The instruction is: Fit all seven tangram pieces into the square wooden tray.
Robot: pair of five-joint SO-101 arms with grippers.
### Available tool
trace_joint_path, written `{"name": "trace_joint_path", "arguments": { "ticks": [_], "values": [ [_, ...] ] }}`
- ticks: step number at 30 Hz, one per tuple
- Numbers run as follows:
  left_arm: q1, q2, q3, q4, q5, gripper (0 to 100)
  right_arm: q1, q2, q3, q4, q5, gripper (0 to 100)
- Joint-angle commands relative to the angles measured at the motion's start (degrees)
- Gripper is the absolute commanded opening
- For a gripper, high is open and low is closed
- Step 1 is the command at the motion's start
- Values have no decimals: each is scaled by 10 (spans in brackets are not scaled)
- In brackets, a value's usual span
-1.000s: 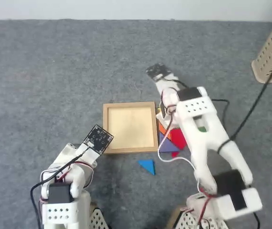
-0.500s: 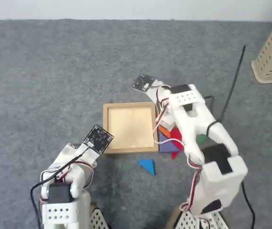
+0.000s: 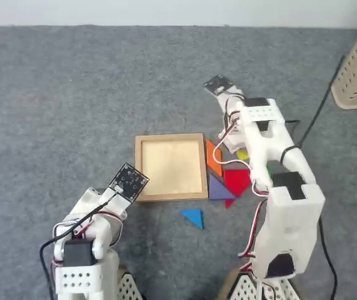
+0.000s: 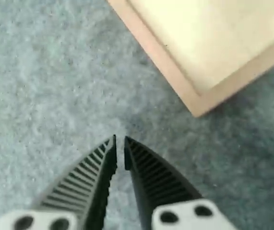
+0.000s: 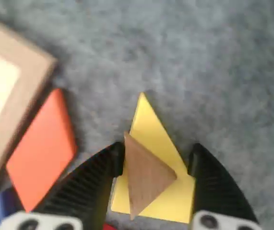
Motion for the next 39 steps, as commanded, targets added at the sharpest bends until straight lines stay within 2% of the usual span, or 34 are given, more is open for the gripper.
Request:
{"name": "trace_joint_path", "arguments": {
  "ticks": [1, 6, 10, 14, 18, 21, 25, 32, 39],
  "values": [
    [1, -10, -6, 4, -7, 25, 47, -9, -26, 0, -69, 212],
    [1, -10, -6, 4, -7, 25, 59, -11, -47, 80, -158, 210],
    [1, -10, -6, 4, -7, 25, 35, -15, -82, 135, -190, 210],
    [0, -10, -6, 4, -7, 25, 21, -73, -76, 143, -194, 212],
    [0, -10, -6, 4, -7, 25, 25, -173, 11, 95, -185, 214],
    [0, -10, -6, 4, -7, 25, 26, -243, 110, 38, -144, 214],
    [1, -10, -6, 4, -7, 25, 32, -272, 196, -26, -114, 214],
    [1, -10, -6, 4, -7, 25, 135, -273, 205, -58, -153, 210],
    [1, -10, -6, 4, -7, 25, 133, -218, 206, -64, -154, 210]
  ]
}}
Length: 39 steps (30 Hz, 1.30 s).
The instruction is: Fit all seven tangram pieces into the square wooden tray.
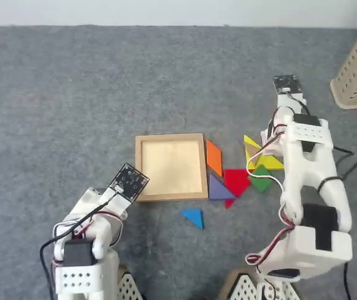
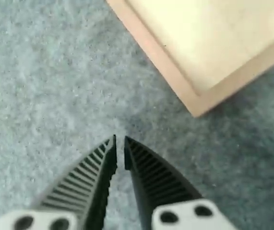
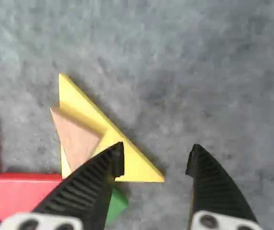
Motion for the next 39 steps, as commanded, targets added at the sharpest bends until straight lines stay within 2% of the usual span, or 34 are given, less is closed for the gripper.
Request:
{"name": "trace_joint_path", "arguments": {
  "ticks": [1, 12, 17, 24, 39],
  "values": [
    [0, -10, -6, 4, -7, 25, -9, 7, -7, -8, -5, 210],
    [0, -10, -6, 4, -7, 25, -116, 19, -4, 29, 31, 214],
    [0, -10, -6, 4, -7, 25, -138, 18, 18, 29, 92, 221],
    [0, -10, -6, 4, -7, 25, -113, 18, 36, 36, 164, 340],
    [0, -10, -6, 4, -7, 25, -96, 26, 33, 5, 209, 348]
  ]
}}
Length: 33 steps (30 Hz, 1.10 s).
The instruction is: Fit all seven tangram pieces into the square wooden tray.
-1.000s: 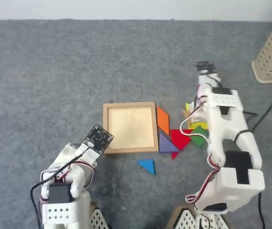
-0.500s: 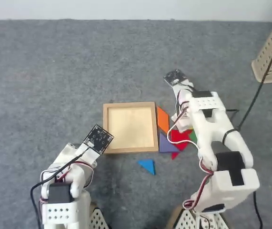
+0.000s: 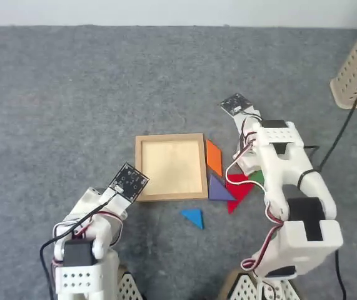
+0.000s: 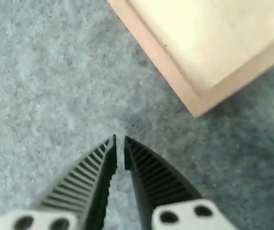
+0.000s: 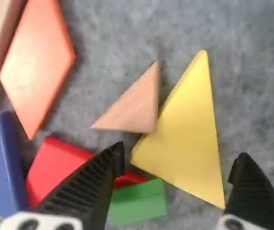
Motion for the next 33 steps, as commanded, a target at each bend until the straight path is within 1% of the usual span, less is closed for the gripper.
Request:
{"name": "trace_joint_path", "arguments": {
  "ticks": [1, 4, 10, 12, 16, 23, 25, 28, 33],
  "values": [
    [0, -10, -6, 4, -7, 25, 9, -1, -4, -11, 36, 348],
    [-1, -10, -6, 4, -7, 25, 15, 26, -15, -15, 38, 347],
    [0, -10, -6, 4, -7, 25, 19, 66, -66, 22, 37, 347],
    [0, -10, -6, 4, -7, 25, 19, 69, -69, 23, 36, 324],
    [0, -10, -6, 4, -7, 25, 19, 69, -69, 23, 26, 232],
    [0, -10, -6, 4, -7, 25, 19, 65, -68, 22, 9, 225],
    [0, -10, -6, 4, -7, 25, 20, 65, -70, 23, -9, 225],
    [0, -10, -6, 4, -7, 25, 29, 40, -70, 34, -21, 224],
    [0, -10, -6, 4, -7, 25, 41, -41, -68, 71, -52, 224]
  ]
}}
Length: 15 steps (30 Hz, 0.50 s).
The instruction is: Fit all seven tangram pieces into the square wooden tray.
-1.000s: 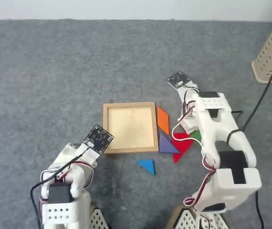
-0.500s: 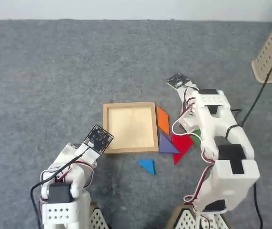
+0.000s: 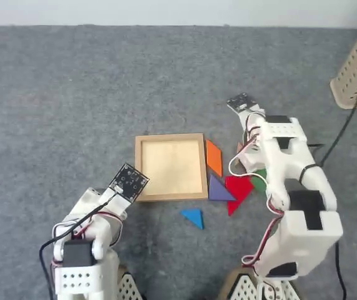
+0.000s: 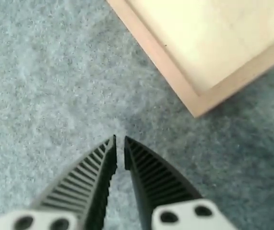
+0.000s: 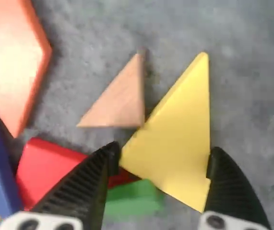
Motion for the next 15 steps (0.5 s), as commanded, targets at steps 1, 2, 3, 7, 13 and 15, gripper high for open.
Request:
{"name": "trace_joint_path", "arguments": {
  "ticks": [1, 2, 3, 7, 13, 15],
  "values": [
    [1, -10, -6, 4, -7, 25, 12, -82, -20, 26, -27, 224],
    [1, -10, -6, 4, -7, 25, 11, -91, -20, 31, -31, 224],
    [1, -10, -6, 4, -7, 25, 11, -99, -20, 36, -32, 224],
    [1, -10, -6, 4, -7, 25, 10, -120, -21, 42, -32, 224],
    [1, -10, -6, 4, -7, 25, 1, -133, -21, 36, -32, 228],
    [1, -10, -6, 4, -7, 25, 2, -120, -18, 33, -27, 248]
  ]
}}
